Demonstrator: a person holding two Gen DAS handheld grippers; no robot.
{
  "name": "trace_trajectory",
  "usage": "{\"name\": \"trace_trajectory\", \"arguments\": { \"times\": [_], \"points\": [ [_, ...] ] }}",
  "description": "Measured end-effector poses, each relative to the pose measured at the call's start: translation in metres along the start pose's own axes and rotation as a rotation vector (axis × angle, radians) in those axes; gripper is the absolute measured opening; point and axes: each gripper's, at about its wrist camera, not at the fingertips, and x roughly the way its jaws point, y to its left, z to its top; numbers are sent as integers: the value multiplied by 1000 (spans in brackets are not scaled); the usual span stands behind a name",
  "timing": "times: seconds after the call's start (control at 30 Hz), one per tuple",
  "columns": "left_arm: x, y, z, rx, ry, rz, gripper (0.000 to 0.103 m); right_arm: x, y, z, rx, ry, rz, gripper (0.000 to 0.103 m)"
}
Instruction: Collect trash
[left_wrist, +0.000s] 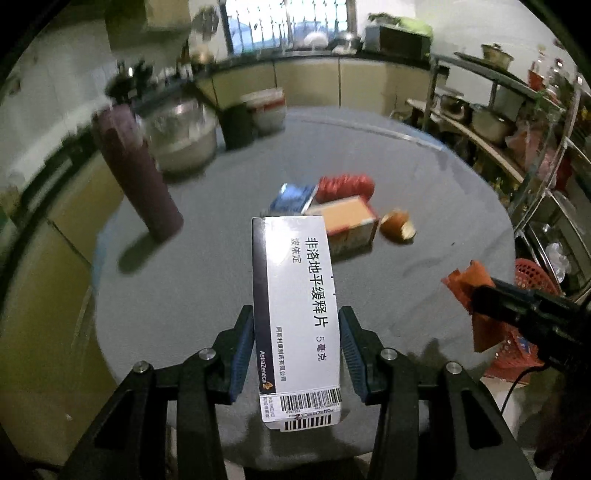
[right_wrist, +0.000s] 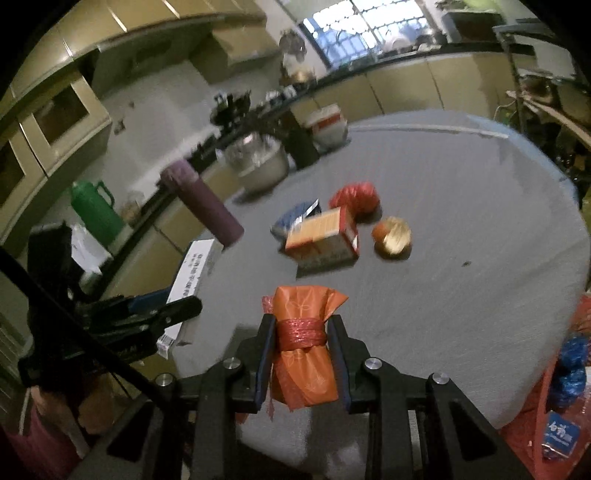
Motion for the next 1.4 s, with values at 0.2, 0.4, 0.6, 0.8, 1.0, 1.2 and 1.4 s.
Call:
{"name": "trace_trajectory", "arguments": {
  "times": [0.2, 0.4, 0.6, 0.8, 1.0, 1.2, 1.4],
  "points": [
    [-22, -26, 8, 50, -74, 29, 47, -35, -3, 4, 22, -75, 24, 31],
    [-35, -45, 10, 73, -107, 44, 47, -59, -9, 1, 38, -129, 37, 31],
    [-44, -62, 8, 102, -120, 52, 47, -79, -21, -4, 63, -175, 36, 31],
    [-47, -81, 8, 140, -126, 63, 47, -97, -35, -8, 86, -208, 26, 31],
    [-51, -103, 9, 179, -132, 64, 47, -119, -52, -12, 113, -254, 9, 31],
    [-53, -121, 12, 213, -137, 50, 47, -139, -67, -16, 131, -290, -20, 31],
    [-55, -138, 14, 248, -143, 36, 47, -156, -80, -20, 152, -320, -46, 31]
  ]
}}
